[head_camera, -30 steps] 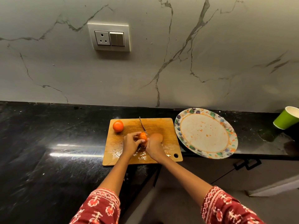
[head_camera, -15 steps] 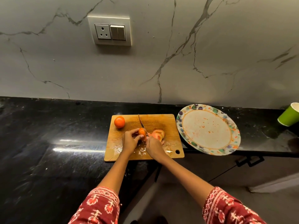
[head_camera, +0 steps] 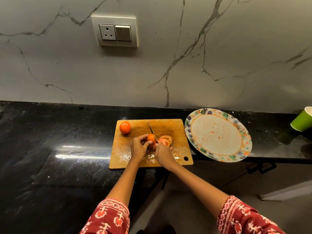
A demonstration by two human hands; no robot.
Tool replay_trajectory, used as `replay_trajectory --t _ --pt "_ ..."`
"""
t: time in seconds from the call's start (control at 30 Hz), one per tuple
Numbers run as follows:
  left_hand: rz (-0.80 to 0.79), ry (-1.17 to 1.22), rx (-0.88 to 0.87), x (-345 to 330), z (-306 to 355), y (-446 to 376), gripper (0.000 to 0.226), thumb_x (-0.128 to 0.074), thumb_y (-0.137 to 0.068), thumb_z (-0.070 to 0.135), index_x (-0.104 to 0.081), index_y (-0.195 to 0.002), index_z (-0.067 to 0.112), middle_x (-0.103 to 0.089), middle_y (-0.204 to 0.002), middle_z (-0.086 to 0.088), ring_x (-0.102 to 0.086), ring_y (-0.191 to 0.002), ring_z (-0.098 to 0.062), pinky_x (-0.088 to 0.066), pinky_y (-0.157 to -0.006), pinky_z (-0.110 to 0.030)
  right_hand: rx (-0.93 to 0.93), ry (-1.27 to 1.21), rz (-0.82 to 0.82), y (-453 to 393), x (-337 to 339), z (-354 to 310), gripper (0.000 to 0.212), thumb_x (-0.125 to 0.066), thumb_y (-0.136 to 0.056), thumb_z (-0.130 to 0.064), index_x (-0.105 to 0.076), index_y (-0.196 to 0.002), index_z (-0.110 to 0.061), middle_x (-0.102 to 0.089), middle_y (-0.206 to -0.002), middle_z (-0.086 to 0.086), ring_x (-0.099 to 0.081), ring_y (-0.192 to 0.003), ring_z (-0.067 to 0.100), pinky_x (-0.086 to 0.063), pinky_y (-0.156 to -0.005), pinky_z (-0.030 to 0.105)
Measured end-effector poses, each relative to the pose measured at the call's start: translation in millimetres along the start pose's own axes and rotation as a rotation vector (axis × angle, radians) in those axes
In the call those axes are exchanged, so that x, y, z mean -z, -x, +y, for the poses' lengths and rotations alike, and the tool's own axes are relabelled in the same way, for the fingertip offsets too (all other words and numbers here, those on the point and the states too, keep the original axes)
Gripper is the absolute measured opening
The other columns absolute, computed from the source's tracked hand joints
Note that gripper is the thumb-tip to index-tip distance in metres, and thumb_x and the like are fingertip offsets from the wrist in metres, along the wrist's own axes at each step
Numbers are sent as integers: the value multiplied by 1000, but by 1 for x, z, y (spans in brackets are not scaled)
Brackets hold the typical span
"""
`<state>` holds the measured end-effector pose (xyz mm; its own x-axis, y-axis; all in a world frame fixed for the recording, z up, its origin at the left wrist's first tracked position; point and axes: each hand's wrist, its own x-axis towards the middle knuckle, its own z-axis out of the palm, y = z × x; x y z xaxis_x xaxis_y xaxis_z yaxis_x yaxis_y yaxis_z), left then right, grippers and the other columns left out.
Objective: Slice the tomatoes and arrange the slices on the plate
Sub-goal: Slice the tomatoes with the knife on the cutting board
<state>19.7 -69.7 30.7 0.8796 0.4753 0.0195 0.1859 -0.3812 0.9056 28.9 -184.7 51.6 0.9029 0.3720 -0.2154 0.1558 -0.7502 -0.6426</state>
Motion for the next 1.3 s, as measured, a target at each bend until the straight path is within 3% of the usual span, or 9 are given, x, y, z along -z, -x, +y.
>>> replay_trajectory --t 0.07,0.17,0.33,0.43,0.63,0.8,0.97,1.13,1.3 --pt "5 -6 -6 -1 1 0 39 -70 -77 2 -61 -115 0 -64 -115 -15 -58 -107 -19 -42 -83 -15 -5 -21 -8 -4 0 -3 28 -32 -101 -13 -54 -101 4 -53 -77 8 -47 -65 19 -35 -53 20" --pt "23 -17 -25 -1 0 2 39 -71 -76 2 -62 -114 0 -66 -112 -13 -59 -104 -15 -43 -81 -13 -13 -29 -16 -10 1 -6 33 -29 -102 -19 -54 -101 2 -55 -83 14 -54 -79 28 -42 -76 38" --pt "24 -27 -22 -2 -2 0 38 -70 -76 1 -62 -113 0 -66 -112 -15 -61 -107 -22 -48 -88 -24 5 -31 -23 0 -6 6 32 -28 -102 -19 -52 -103 2 -51 -75 8 -44 -62 17 -31 -53 25" --pt "5 -18 -20 -3 -1 0 38 -70 -76 0 -62 -113 -1 -65 -113 -15 -59 -108 -23 -46 -87 -21 17 -45 -26 6 -7 13 30 -30 -102 -18 -54 -96 0 -53 -77 12 -41 -57 14 -27 -48 21" --pt "6 18 1 1 -2 3 38 -70 -76 0 -63 -113 -1 -66 -112 -15 -60 -106 -20 -45 -80 -13 15 -97 -38 -1 -7 2 33 -28 -102 -18 -53 -97 2 -57 -82 16 -52 -72 24 -41 -69 36" --pt "12 13 16 2 -2 3 37 -69 -77 0 -62 -114 0 -65 -114 -14 -59 -109 -22 -46 -87 -21 17 -116 -46 -2 -8 0 34 -29 -102 -17 -54 -97 5 -55 -81 15 -49 -70 23 -40 -65 38" --pt "8 47 34 5 -3 3 39 -68 -78 -1 -60 -116 -2 -64 -114 -15 -59 -109 -22 -46 -83 -18 24 -88 -22 2 -12 1 33 -30 -102 -15 -54 -100 8 -52 -72 10 -42 -57 15 -30 -55 26" --pt "-3 64 46 9 -7 2 40 -69 -77 -1 -61 -115 -2 -65 -113 -16 -61 -108 -24 -51 -90 -32 9 -74 -5 -7 -19 -7 31 -29 -102 -17 -47 -114 5 -61 -90 20 -59 -81 33 -36 -64 31" --pt "-13 67 72 10 -4 2 37 -69 -78 0 -62 -114 0 -65 -114 -15 -60 -108 -23 -50 -92 -34 1 -48 -4 -3 -23 -1 29 -32 -101 -15 -46 -121 2 -62 -100 24 -61 -93 38 -42 -67 34"
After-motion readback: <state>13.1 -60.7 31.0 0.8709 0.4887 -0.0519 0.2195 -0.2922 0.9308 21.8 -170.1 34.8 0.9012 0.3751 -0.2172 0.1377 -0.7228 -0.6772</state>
